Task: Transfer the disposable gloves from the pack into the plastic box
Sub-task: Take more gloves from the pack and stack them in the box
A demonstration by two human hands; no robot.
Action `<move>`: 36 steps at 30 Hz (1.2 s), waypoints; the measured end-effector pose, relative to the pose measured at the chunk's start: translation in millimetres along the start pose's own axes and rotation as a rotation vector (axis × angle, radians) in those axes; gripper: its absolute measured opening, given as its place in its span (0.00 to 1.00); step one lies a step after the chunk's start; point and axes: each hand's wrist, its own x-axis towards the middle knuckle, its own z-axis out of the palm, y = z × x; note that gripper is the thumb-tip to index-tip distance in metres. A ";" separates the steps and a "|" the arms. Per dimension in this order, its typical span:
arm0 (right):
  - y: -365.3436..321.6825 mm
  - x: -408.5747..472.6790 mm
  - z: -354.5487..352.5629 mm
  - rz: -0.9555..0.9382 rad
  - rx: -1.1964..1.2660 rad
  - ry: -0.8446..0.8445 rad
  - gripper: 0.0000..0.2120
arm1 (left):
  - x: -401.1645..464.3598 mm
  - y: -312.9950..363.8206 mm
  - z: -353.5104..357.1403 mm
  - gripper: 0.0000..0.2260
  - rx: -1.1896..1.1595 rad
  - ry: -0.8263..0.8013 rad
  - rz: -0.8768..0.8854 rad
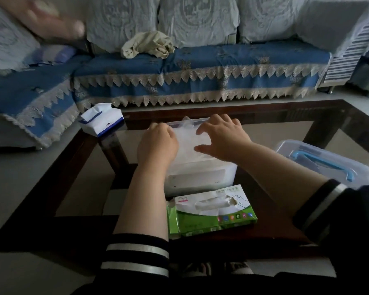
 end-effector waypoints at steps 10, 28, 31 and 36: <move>-7.1 27.3 16.6 -0.047 0.034 -0.549 0.21 | 5.4 -12.1 -1.0 0.23 0.501 -0.414 -0.102; 0.4 -105.5 -17.7 0.286 0.900 0.165 0.11 | -52.1 14.1 -20.3 0.10 -0.060 0.132 0.227; -11.0 -112.2 14.0 0.124 0.566 -0.156 0.08 | -76.5 26.0 -22.7 0.07 -0.222 -0.074 0.256; -13.4 -106.9 47.2 0.060 0.374 -0.261 0.15 | -93.2 17.4 6.7 0.10 -0.114 -0.533 0.130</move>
